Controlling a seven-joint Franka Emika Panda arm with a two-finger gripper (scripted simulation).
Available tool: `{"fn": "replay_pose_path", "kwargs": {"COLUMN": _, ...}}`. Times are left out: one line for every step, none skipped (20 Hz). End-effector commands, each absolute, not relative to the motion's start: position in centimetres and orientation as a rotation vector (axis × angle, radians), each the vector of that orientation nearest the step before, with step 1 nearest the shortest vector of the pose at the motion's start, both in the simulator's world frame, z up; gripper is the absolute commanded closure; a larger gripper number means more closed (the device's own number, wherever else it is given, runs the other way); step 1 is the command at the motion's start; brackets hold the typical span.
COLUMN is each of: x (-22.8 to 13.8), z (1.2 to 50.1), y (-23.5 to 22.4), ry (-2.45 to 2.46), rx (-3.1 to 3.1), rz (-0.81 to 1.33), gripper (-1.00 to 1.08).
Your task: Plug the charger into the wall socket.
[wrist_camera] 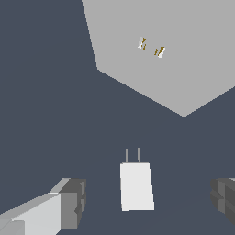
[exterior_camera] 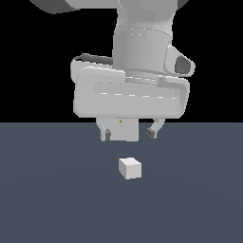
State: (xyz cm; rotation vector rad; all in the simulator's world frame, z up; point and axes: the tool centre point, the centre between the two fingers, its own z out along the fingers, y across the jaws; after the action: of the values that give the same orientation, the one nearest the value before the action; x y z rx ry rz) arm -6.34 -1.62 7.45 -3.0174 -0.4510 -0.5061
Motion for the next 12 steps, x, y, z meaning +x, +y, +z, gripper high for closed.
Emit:
{"fn": "replay_pose_path", "kwargs": {"x": -6.49, "z": 7.01, "y": -1.57, "ry": -0.468, "rx": -3.006, "rz": -0.529, "gripper": -0.92}}
{"fn": "replay_pose_path", "kwargs": {"x": -6.54, "z": 6.86, "y": -1.56, "ry": -0.473, "rx": -3.003, "rz": -0.535, "gripper": -0.92}}
{"fn": "replay_pose_path", "kwargs": {"x": -6.58, "z": 6.72, "y": -1.55, "ry": -0.478, "rx": -3.0, "rz": -0.541, "gripper": -0.92}}
{"fn": "replay_pose_path", "kwargs": {"x": -6.61, "z": 6.61, "y": -1.54, "ry": -0.482, "rx": -2.997, "rz": -0.545, "gripper": -0.92}}
{"fn": "replay_pose_path", "kwargs": {"x": -6.64, "z": 6.51, "y": -1.54, "ry": -0.485, "rx": -2.995, "rz": -0.549, "gripper": -0.92}}
{"fn": "replay_pose_path", "kwargs": {"x": -6.66, "z": 6.42, "y": -1.54, "ry": -0.488, "rx": -2.993, "rz": -0.552, "gripper": -0.92}}
{"fn": "replay_pose_path", "kwargs": {"x": -6.68, "z": 6.34, "y": -1.54, "ry": -0.49, "rx": -2.992, "rz": -0.554, "gripper": -0.92}}
{"fn": "replay_pose_path", "kwargs": {"x": -6.69, "z": 6.28, "y": -1.54, "ry": -0.492, "rx": -2.991, "rz": -0.556, "gripper": -0.92}}
{"fn": "replay_pose_path", "kwargs": {"x": -6.7, "z": 6.24, "y": -1.55, "ry": -0.493, "rx": -2.991, "rz": -0.556, "gripper": -0.92}}
{"fn": "replay_pose_path", "kwargs": {"x": -6.7, "z": 6.22, "y": -1.54, "ry": -0.494, "rx": -2.991, "rz": -0.556, "gripper": -0.92}}
{"fn": "replay_pose_path", "kwargs": {"x": -6.71, "z": 6.27, "y": -1.57, "ry": -0.491, "rx": -2.992, "rz": -0.554, "gripper": -0.92}}
{"fn": "replay_pose_path", "kwargs": {"x": -6.71, "z": 6.24, "y": -1.57, "ry": -0.491, "rx": -2.992, "rz": -0.554, "gripper": -0.92}}
